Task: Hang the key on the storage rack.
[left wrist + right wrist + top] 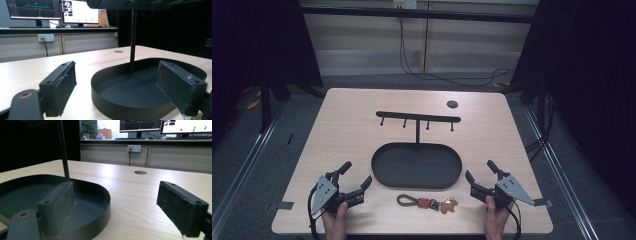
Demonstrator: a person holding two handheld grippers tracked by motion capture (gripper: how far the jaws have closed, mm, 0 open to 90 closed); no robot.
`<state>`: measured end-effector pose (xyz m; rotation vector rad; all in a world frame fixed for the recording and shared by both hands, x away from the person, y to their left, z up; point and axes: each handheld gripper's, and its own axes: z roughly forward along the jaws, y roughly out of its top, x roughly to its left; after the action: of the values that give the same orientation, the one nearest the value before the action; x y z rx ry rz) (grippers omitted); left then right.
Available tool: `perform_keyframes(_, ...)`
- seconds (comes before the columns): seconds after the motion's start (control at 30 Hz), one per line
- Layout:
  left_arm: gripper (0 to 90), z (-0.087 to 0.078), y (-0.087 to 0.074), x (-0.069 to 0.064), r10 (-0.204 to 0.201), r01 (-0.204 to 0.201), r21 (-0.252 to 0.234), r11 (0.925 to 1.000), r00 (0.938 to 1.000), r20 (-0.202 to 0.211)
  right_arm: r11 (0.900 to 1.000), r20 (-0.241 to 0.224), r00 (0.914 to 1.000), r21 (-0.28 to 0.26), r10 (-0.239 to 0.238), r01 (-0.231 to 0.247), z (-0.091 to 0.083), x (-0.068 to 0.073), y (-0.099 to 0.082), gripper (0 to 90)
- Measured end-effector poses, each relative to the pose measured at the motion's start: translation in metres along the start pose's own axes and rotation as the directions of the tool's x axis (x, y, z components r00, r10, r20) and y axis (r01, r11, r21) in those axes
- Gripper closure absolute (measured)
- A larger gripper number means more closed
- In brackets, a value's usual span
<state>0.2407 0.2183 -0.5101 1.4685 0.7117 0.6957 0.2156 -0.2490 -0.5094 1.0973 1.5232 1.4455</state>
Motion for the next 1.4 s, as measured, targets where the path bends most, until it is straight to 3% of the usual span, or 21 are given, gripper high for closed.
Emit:
perform_keyframes(0.1, 15.8, 0.000, 0.000, 0.000, 0.000, 0.000, 0.000, 1.0000, 1.0000, 0.000, 1.0000, 0.004, 1.0000, 0.009, -0.002, 0.002, 0.001, 0.001, 0.000, 13.1)
perform_keyframes(0.23, 15.8, 0.000, 0.000, 0.000, -0.001, 0.001, 0.000, 1.0000, 1.0000, 0.000, 0.9997, 0.043, 0.9991, 0.023, 0.003, -0.004, 0.003, 0.001, 0.001, 13.1)
perform_keyframes(0.33, 15.8, 0.000, 0.000, 0.000, -0.002, 0.002, 0.002, 1.0000, 1.0000, 0.002, 0.9992, 0.042, 0.9990, 0.037, 0.013, -0.015, 0.004, 0.000, 0.001, 13.0)
perform_keyframes(0.47, 15.8, 0.000, 0.000, 0.000, -0.002, 0.002, 0.002, 1.0000, 1.0000, 0.000, 0.9954, 0.070, 0.9967, 0.083, 0.042, -0.048, 0.011, -0.004, 0.003, 13.2)
perform_keyframes(0.57, 15.8, 0.000, 0.000, 0.000, -0.001, 0.001, 0.002, 1.0000, 1.0000, -0.002, 0.9905, 0.058, 0.9972, 0.126, 0.047, -0.054, 0.015, -0.004, 0.005, 13.3)
perform_keyframes(0.6, 15.8, 0.000, 0.000, 0.000, -0.001, 0.001, 0.002, 1.0000, 1.0000, -0.001, 0.9887, 0.038, 0.9988, 0.146, 0.030, -0.035, 0.017, -0.004, 0.007, 16.6)
perform_keyframes(0.7, 15.8, 0.000, 0.000, 0.000, -0.001, 0.001, 0.002, 1.0000, 1.0000, -0.001, 0.9854, 0.020, 0.9992, 0.166, 0.035, -0.038, 0.018, -0.003, 0.011, 18.7)
perform_keyframes(0.73, 15.8, 0.000, 0.000, 0.000, -0.001, 0.001, 0.003, 1.0000, 1.0000, 0.000, 0.9822, -0.003, 1.0000, 0.188, 0.008, -0.007, 0.018, 0.000, 0.016, 26.6)
perform_keyframes(0.87, 15.8, 0.000, 0.000, 0.000, -0.002, 0.002, 0.002, 1.0000, 1.0000, 0.000, 0.9766, -0.066, 0.9978, 0.215, 0.003, 0.012, 0.018, 0.006, 0.020, 30.1)
perform_keyframes(1.03, 15.8, 0.000, 0.000, 0.000, 0.001, -0.001, 0.003, 1.0000, 1.0000, 0.005, 0.9644, -0.171, 0.9850, 0.263, 0.022, 0.024, 0.019, 0.011, 0.026, 38.3)
perform_keyframes(1.2, 15.8, 0.000, 0.000, 0.000, -0.001, 0.001, 0.002, 1.0000, 1.0000, 0.002, 0.9426, -0.228, 0.9730, 0.331, 0.034, 0.045, 0.026, 0.019, 0.034, 41.9)
perform_keyframes(1.4, 15.8, 0.000, 0.000, 0.000, -0.001, 0.001, 0.002, 1.0000, 1.0000, 0.000, 0.9245, -0.293, 0.9547, 0.376, 0.053, 0.064, 0.036, 0.028, 0.043, 43.3)
